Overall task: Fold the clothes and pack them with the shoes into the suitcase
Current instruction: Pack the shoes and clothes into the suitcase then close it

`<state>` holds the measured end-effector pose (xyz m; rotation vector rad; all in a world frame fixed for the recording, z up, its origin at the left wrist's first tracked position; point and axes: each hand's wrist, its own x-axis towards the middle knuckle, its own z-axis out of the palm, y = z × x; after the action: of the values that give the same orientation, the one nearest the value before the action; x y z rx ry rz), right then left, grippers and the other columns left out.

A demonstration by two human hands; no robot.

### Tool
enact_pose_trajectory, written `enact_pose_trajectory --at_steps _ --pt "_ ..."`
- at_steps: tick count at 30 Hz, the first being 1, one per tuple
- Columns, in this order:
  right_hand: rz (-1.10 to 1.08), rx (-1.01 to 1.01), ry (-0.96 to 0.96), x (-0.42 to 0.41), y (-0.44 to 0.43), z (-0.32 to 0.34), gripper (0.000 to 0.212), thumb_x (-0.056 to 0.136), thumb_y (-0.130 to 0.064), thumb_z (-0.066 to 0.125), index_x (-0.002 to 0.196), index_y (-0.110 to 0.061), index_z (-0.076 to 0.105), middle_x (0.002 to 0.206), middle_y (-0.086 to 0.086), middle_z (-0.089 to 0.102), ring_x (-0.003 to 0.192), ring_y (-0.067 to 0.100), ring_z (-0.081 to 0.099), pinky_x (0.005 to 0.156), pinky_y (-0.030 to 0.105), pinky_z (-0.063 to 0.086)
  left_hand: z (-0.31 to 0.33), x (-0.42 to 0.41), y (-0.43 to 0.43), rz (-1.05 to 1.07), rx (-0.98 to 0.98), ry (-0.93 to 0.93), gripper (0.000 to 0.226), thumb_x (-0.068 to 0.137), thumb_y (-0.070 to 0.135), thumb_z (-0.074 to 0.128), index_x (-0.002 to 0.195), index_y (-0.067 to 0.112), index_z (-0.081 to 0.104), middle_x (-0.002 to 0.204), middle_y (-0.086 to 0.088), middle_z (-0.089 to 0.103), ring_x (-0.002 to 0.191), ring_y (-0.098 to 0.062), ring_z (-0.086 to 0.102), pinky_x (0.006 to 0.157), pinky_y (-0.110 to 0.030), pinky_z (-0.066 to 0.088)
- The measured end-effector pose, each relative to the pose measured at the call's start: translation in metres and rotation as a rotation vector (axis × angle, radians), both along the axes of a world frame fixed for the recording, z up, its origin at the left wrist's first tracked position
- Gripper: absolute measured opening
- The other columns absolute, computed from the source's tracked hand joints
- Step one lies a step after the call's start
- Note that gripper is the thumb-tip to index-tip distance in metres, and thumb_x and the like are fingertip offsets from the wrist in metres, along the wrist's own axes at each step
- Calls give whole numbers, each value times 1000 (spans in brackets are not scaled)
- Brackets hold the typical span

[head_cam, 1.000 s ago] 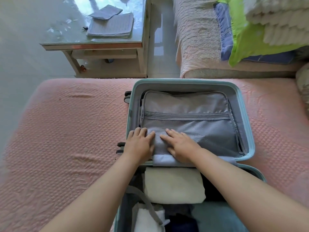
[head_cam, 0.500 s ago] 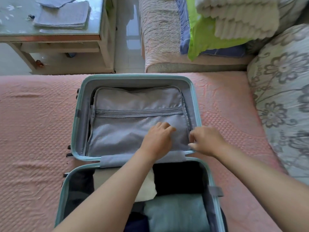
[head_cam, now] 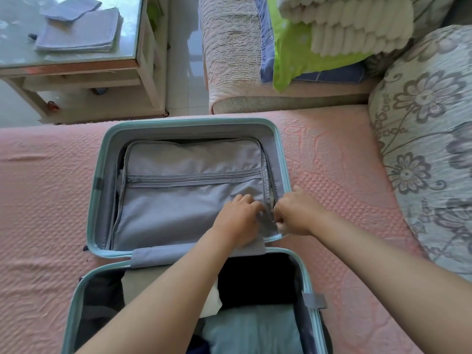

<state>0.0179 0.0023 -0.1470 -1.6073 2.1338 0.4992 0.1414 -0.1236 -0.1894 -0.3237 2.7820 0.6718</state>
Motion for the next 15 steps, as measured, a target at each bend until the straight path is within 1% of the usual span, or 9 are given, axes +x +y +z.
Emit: enact_pose_trajectory --at_steps 1,2,3,5,7,9,12,15 --pt "-34 -22 -36 -4 2 -2 44 78 -55 35 76 -26 68 81 -1 71 84 24 63 91 37 39 3 -4 2 19 31 12 34 89 24 53 122 25 63 115 -3 57 109 -27 49 93 -41 44" --pt "-76 -50 -65 -8 4 -4 47 74 -58 33 74 -28 69 78 -3 70 82 22 60 92 38 39 6 -8 4 39 65 30 33 89 24 55 120 24 65 113 -3 59 107 -27 51 91 -40 44" --pt "-124 -103 -81 -12 6 -8 41 75 -57 39 74 -30 70 77 -4 70 82 20 58 92 39 38 9 -13 6 56 96 58 31 87 24 57 117 24 66 111 -3 61 106 -28 53 88 -40 46" --pt "-252 -259 -101 -21 6 -12 25 82 -48 56 80 -31 75 79 -5 70 87 21 58 90 39 37 13 -22 9 91 151 113 30 83 25 60 113 23 64 106 -2 64 101 -28 58 83 -39 48" --pt "-365 -432 -109 -32 0 -11 20 88 -42 63 85 -30 78 84 -6 71 89 24 58 85 40 35 16 -34 8 186 240 103 32 84 26 62 115 25 57 107 6 66 97 -21 60 79 -38 50" --pt "-431 -540 -108 -43 -9 -9 17 90 -39 65 90 -31 80 89 -8 71 91 23 56 85 41 34 17 -49 4 309 315 99 29 87 25 64 116 27 58 104 11 67 92 -17 61 77 -36 51" --pt "-475 -571 -99 -55 -21 -10 18 93 -39 63 100 -33 79 95 -9 70 97 22 54 89 41 30 16 -76 -4 450 330 134 20 85 29 72 104 25 69 92 6 72 87 -17 65 77 -35 53" --pt "-516 -570 -97 -64 -27 -14 18 95 -37 62 102 -32 77 98 -8 71 101 21 54 91 40 30 17 -97 -11 502 273 137 14 83 29 73 96 24 74 89 2 74 87 -20 67 74 -34 55"
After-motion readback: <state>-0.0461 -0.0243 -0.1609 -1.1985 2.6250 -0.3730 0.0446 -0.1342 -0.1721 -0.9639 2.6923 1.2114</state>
